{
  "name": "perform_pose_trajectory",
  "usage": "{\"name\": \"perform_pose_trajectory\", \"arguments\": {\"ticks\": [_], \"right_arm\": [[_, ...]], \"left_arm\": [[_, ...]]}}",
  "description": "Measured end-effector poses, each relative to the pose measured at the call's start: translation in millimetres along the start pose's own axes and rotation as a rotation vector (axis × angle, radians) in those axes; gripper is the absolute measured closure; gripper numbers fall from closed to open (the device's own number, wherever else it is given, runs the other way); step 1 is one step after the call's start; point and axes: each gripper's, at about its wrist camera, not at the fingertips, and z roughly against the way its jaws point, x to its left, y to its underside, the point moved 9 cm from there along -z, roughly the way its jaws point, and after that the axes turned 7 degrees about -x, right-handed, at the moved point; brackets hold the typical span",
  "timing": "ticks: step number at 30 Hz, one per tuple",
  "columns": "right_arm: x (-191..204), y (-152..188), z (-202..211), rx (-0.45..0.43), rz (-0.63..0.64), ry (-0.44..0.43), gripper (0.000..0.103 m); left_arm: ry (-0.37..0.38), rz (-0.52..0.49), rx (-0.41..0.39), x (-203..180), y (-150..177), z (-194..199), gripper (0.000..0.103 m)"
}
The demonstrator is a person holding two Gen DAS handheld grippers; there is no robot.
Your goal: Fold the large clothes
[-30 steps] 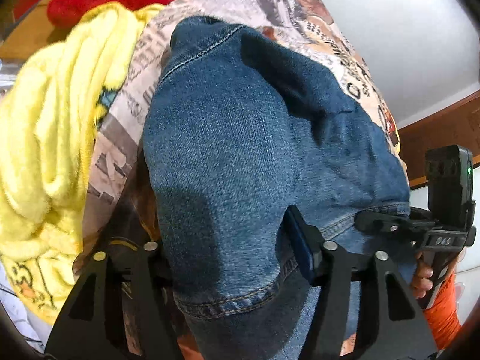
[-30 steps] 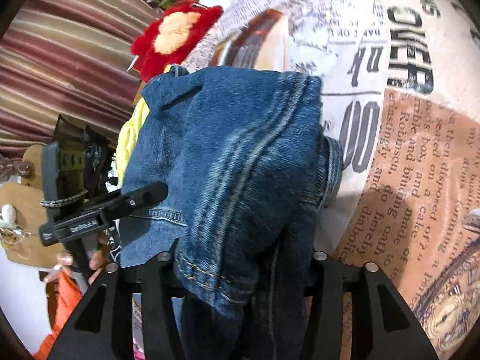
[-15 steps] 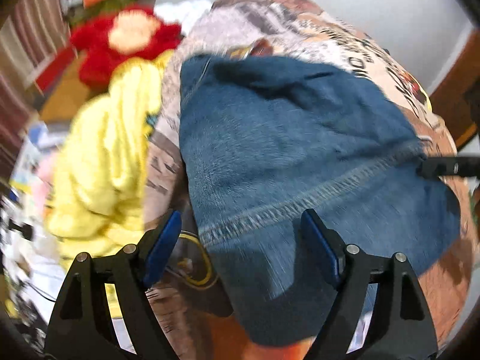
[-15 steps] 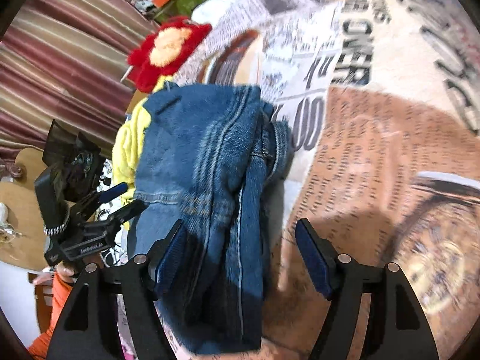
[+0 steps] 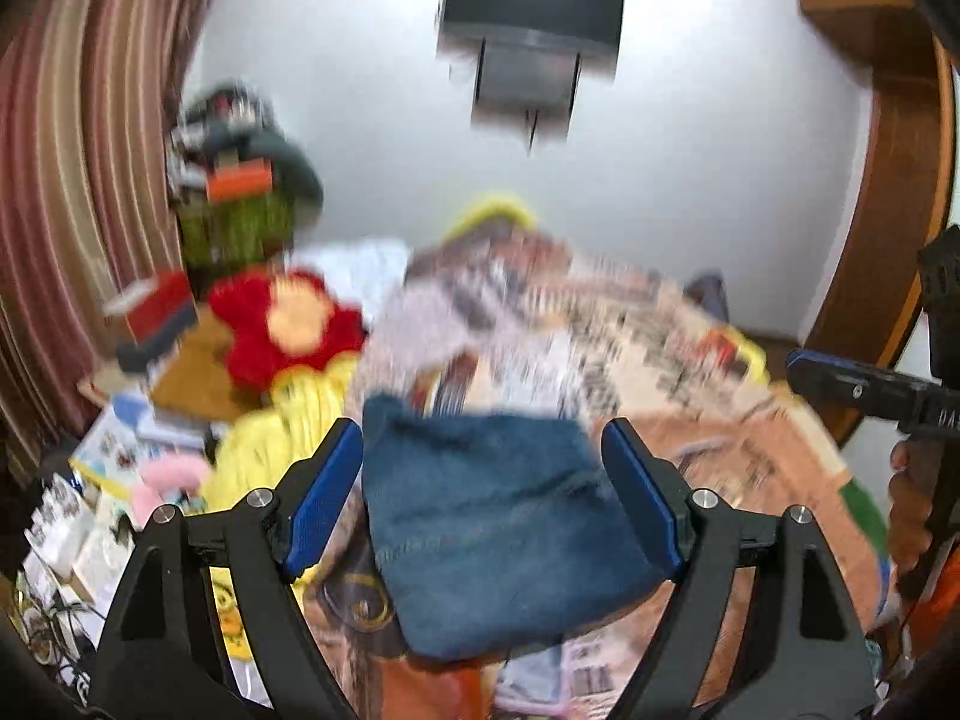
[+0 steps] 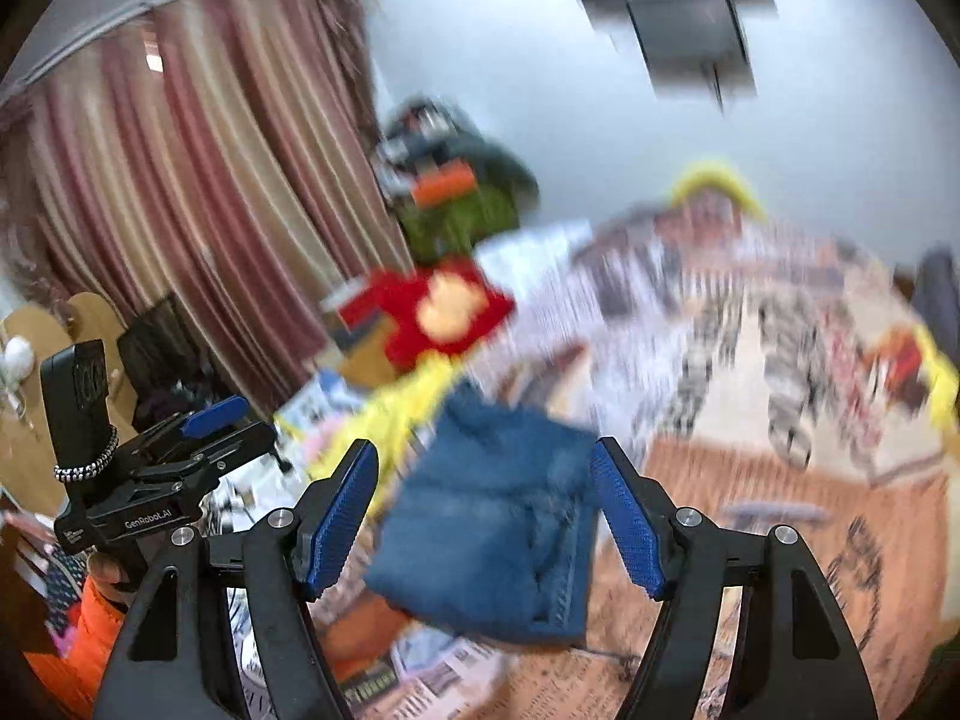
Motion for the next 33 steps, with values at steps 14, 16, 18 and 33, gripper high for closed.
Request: {"name": "perform_pose_trajectory", "arguments": {"ticks": [14, 16, 18, 33], "right_arm": [[80.3, -4.3, 106.4, -0.307, 0.174, 0.109, 0.032], [83.6, 0.4, 110.8, -0.309, 0.193, 0.132, 0.032], [85.6, 5.5, 111.6, -0.302, 0.196, 0.153, 0.032], [80.5, 6.3, 119.6, -0.338, 0.173, 0.226, 0.0]], "left_arm": [[-0.103, -0.066, -0.347, -40.3, -30.6, 112.9, 0.021], [-0.111, -0.072, -0.355, -41.8, -29.2, 116.8, 0.02], [-0.121, -0.067, -0.352, -42.1, -27.3, 118.8, 0.017], [-0.129, -0.037, -0.314, -40.5, -11.0, 117.8, 0.005]]}}
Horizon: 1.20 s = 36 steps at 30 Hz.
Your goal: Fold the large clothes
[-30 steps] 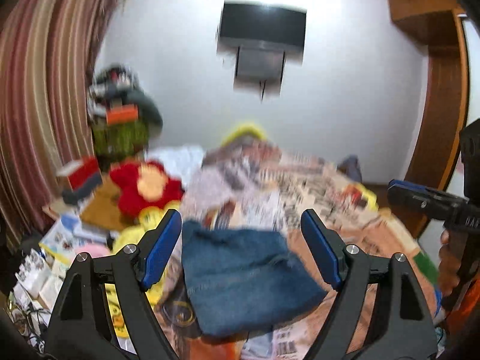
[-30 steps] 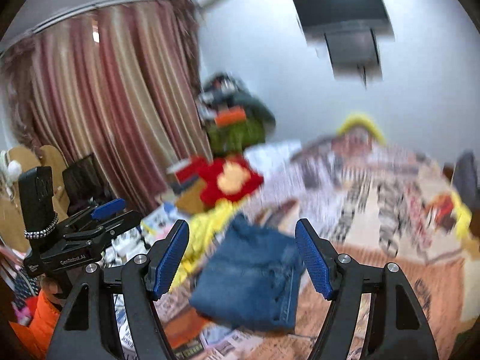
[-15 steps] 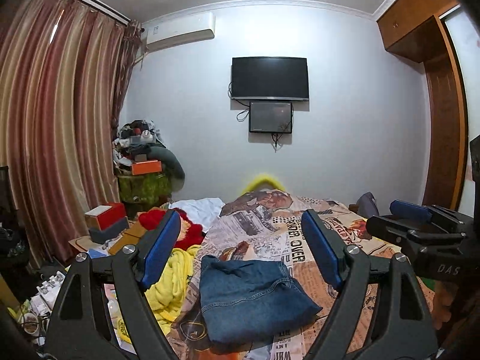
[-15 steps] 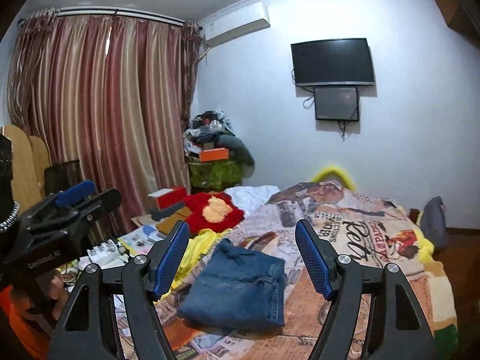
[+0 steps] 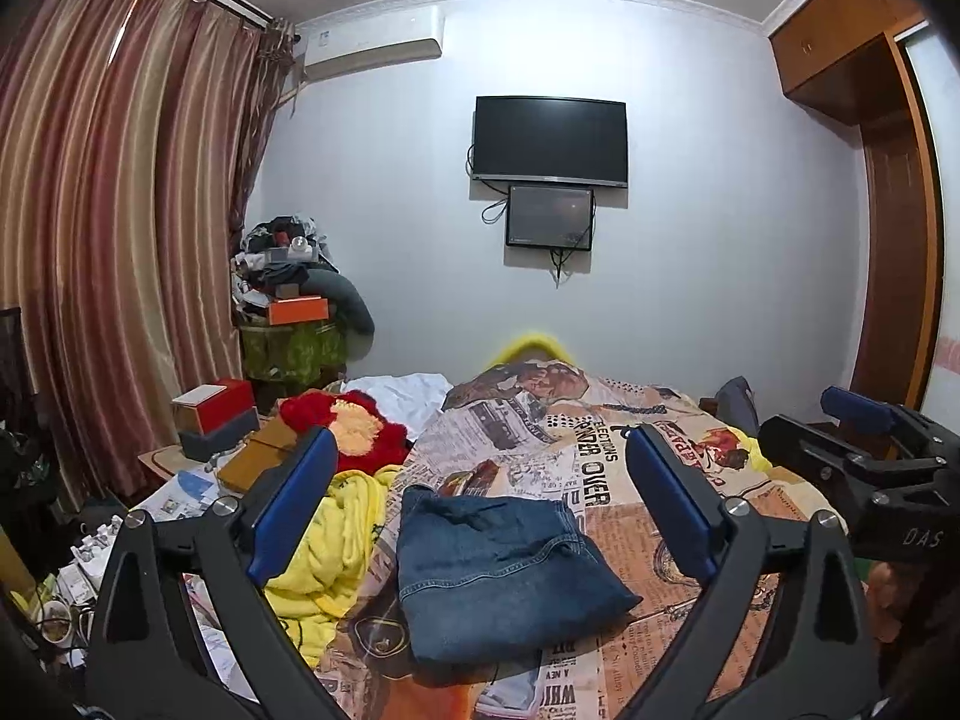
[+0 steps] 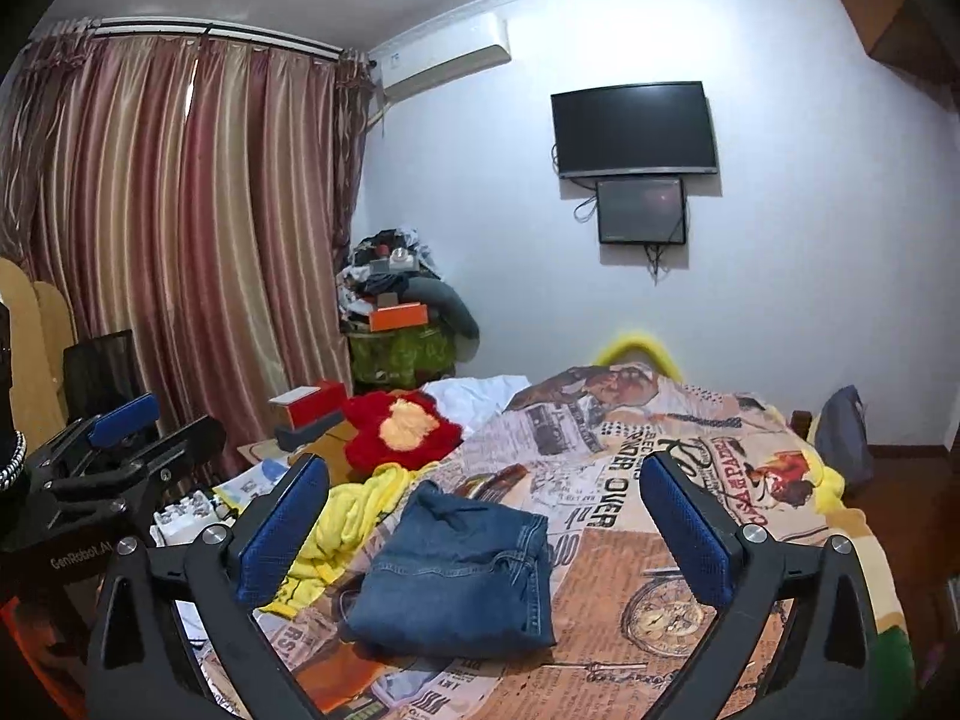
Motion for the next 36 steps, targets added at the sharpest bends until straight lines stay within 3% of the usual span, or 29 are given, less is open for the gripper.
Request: {"name": "perform_pose_trajectory", "arguments": {"ticks": [36], "right_arm": [[-4.1, 1.8, 2.2, 0.01, 0.002, 0.032, 0.0]], "left_arm": [[0.027, 0.012, 0.024, -5.3, 4.9, -8.4, 0.002]]}}
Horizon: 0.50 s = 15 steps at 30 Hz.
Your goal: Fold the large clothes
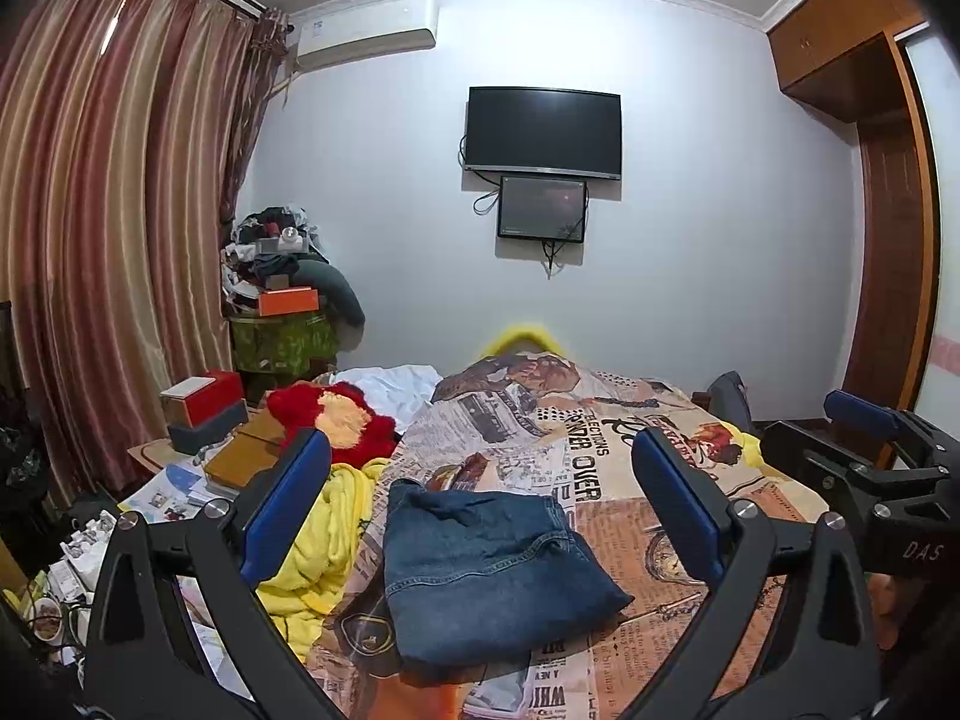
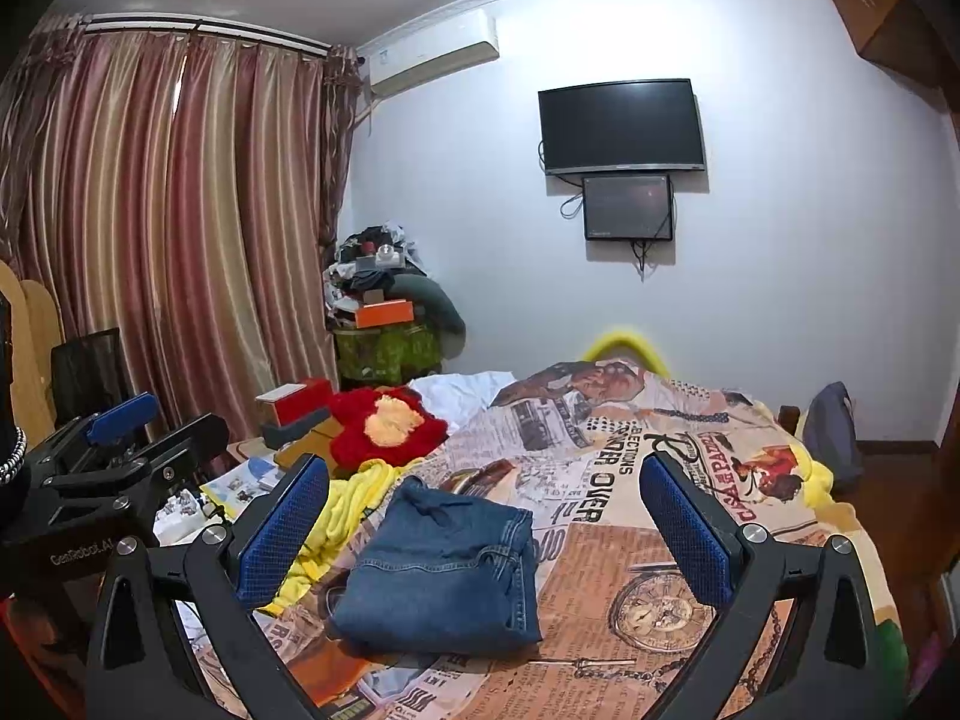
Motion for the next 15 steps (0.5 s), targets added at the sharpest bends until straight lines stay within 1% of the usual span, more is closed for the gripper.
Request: {"name": "perform_pose_trajectory", "arguments": {"ticks": [15], "right_arm": [[-0.9, -3.8, 1.6, -0.008, -0.009, 0.013, 0.0]], "left_arm": [[0.035, 0.006, 0.027, -3.5, 3.2, -2.8, 0.001]]}}
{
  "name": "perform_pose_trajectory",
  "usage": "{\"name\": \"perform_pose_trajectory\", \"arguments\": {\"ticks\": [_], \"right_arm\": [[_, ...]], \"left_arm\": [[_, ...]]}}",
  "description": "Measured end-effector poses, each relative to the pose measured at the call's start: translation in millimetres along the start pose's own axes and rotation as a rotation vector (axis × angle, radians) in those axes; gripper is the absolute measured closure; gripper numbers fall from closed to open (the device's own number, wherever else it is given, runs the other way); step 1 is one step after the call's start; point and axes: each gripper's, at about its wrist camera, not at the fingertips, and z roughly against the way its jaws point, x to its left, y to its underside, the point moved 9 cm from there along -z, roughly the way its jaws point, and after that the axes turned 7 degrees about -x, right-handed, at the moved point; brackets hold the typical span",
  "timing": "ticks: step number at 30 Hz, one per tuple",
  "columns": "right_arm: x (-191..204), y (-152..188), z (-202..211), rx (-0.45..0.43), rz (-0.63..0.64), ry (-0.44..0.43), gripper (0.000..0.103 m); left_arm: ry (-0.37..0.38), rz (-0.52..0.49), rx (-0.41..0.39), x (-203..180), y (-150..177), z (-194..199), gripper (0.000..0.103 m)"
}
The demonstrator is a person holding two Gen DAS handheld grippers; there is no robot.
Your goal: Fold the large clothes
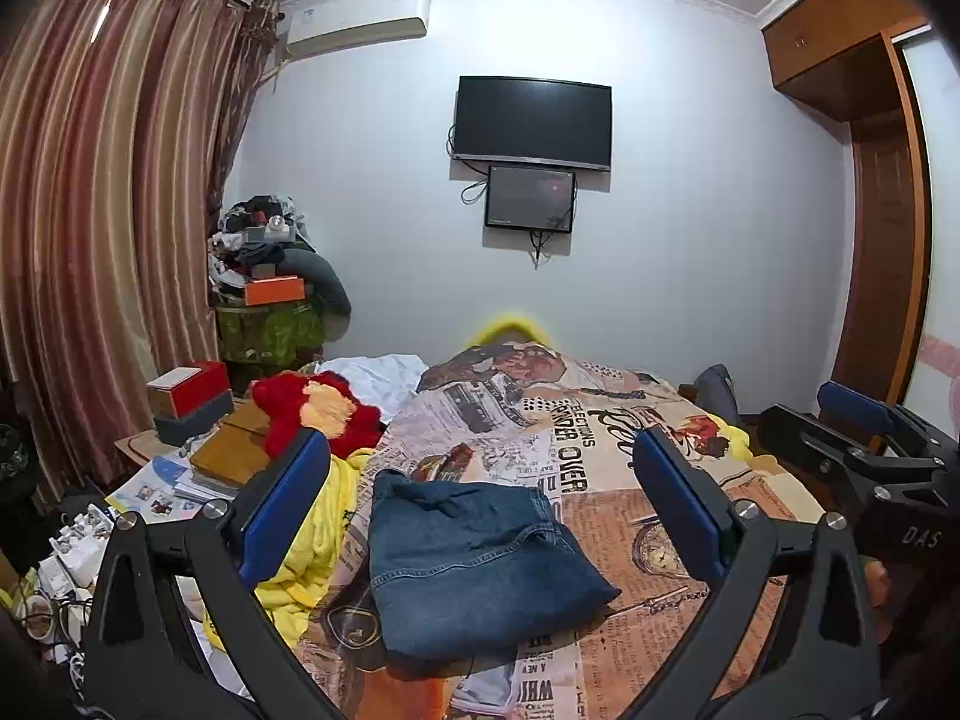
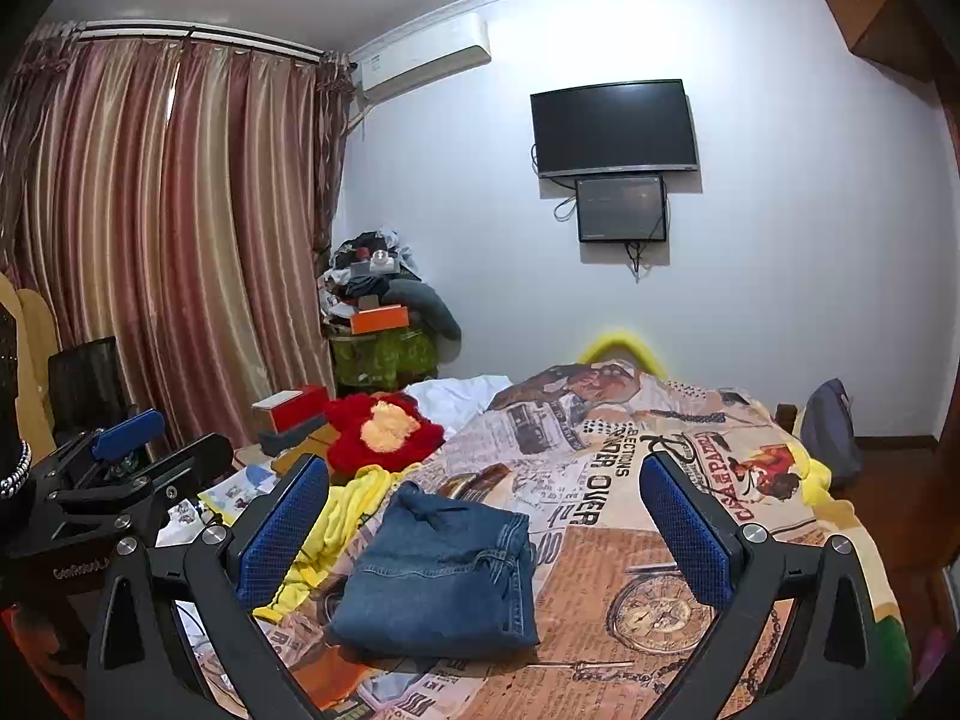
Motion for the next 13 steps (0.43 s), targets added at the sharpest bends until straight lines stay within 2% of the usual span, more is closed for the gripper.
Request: {"name": "perform_pose_trajectory", "arguments": {"ticks": [13], "right_arm": [[3.1, -3.8, -2.3, 0.003, -0.018, 0.011, 0.0]], "left_arm": [[0.009, -0.01, 0.003, -4.8, 0.1, -0.7, 0.0]]}}
